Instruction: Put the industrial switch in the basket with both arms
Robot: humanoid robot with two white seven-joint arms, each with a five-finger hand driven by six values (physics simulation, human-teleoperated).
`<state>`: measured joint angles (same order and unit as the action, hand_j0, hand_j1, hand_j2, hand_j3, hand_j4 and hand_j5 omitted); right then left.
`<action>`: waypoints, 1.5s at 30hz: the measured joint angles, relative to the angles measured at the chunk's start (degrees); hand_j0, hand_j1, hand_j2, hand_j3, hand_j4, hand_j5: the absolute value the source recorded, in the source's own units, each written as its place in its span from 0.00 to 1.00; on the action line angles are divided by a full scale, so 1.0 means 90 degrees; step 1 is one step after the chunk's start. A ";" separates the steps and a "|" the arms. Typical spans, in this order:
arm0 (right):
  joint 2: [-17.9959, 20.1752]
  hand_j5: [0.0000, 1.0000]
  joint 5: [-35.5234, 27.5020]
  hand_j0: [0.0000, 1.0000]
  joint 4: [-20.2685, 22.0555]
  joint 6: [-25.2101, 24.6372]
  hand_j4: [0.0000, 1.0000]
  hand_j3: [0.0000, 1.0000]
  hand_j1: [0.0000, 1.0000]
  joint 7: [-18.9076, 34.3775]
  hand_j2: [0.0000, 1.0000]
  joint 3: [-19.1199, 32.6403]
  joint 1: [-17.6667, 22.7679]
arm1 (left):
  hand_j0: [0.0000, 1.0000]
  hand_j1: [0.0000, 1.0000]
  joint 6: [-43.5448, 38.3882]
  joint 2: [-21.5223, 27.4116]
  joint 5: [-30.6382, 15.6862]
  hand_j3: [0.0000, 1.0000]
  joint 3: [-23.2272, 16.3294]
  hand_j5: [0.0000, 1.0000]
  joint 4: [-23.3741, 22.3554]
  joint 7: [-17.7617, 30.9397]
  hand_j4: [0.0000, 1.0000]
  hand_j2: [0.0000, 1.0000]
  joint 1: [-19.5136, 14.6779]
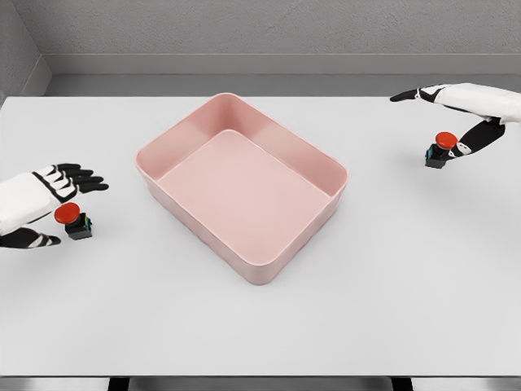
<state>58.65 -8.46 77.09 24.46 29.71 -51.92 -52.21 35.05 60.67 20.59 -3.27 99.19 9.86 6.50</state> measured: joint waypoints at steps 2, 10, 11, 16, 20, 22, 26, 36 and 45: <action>0.0014 1.00 0.0008 1.00 -0.0001 0.0012 1.00 1.00 1.00 -0.0001 1.00 -0.0001 0.0000 | 1.00 1.00 0.0000 -0.0023 0.0000 1.00 -0.0006 1.00 0.0035 -0.0001 1.00 1.00 0.0000; 0.0197 1.00 0.0059 1.00 -0.0287 0.0028 1.00 1.00 1.00 -0.0005 1.00 -0.0204 -0.0020 | 1.00 1.00 0.0000 -0.0076 0.0021 1.00 -0.0013 1.00 0.0064 0.0001 1.00 1.00 0.0029; 0.0198 1.00 0.0063 1.00 -0.0375 0.0027 1.00 1.00 1.00 -0.0005 1.00 -0.0244 -0.0020 | 1.00 1.00 0.0000 -0.0085 0.0026 1.00 -0.0013 1.00 0.0064 0.0001 1.00 1.00 0.0029; 0.0054 1.00 0.0068 1.00 -0.0737 -0.0015 1.00 1.00 1.00 0.0000 1.00 -0.0346 -0.0029 | 1.00 1.00 0.0000 -0.0110 0.0044 1.00 -0.0015 1.00 0.0023 0.0004 1.00 1.00 0.0029; -0.0238 1.00 0.0077 1.00 -0.1208 -0.0017 1.00 1.00 1.00 0.0001 1.00 -0.0358 -0.0059 | 1.00 1.00 0.0000 -0.0180 0.0144 1.00 -0.0017 1.00 -0.0057 0.0007 1.00 1.00 0.0020; -0.0386 1.00 0.0147 1.00 -0.1401 -0.0027 1.00 1.00 1.00 0.0001 1.00 -0.0357 -0.0068 | 1.00 1.00 0.0000 -0.0216 0.0187 1.00 -0.0015 1.00 -0.0117 0.0009 1.00 1.00 -0.0029; -0.0689 1.00 0.0382 1.00 -0.1835 -0.0046 1.00 1.00 1.00 0.0012 1.00 -0.0331 -0.0107 | 1.00 1.00 0.0000 -0.0332 0.0342 1.00 -0.0006 1.00 -0.0399 0.0006 1.00 1.00 -0.0078; -0.1200 1.00 0.0765 1.00 -0.2678 -0.0057 1.00 1.00 1.00 0.0128 1.00 -0.0311 -0.0205 | 1.00 1.00 0.0000 -0.0694 0.0688 1.00 -0.0017 1.00 -0.0590 0.0011 1.00 1.00 -0.0146; -0.1511 1.00 0.1012 1.00 -0.3226 -0.0060 1.00 1.00 1.00 0.0220 1.00 -0.0318 -0.0303 | 1.00 1.00 -0.0001 -0.0797 0.0728 1.00 -0.0189 1.00 -0.0991 0.0008 1.00 1.00 -0.0576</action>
<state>45.05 0.65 48.06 23.93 31.69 -54.78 -54.93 35.04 53.50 27.14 -4.97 90.27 9.93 1.32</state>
